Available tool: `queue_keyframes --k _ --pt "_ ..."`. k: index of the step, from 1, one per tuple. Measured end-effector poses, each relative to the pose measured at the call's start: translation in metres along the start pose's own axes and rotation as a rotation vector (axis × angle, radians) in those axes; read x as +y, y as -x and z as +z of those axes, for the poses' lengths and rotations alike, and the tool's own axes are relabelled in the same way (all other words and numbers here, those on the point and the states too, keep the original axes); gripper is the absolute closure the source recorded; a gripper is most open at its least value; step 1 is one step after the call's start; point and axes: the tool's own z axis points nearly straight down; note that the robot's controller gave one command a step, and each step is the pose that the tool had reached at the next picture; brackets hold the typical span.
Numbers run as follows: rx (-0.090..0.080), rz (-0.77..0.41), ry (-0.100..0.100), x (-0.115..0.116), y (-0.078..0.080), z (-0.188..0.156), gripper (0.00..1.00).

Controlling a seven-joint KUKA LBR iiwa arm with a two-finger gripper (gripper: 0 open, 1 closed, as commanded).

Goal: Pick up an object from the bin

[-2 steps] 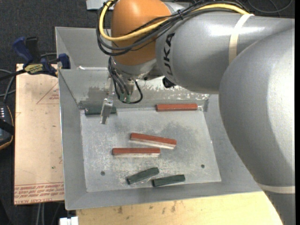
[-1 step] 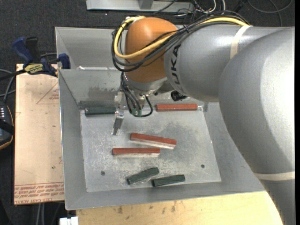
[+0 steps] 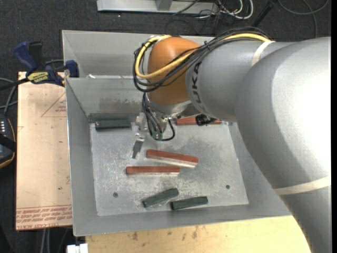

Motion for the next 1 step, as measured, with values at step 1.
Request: queue_keyframes --k 1 --pt "0.002 -0.16 -0.001 -0.0169 -0.0229 0.0173 0.0"
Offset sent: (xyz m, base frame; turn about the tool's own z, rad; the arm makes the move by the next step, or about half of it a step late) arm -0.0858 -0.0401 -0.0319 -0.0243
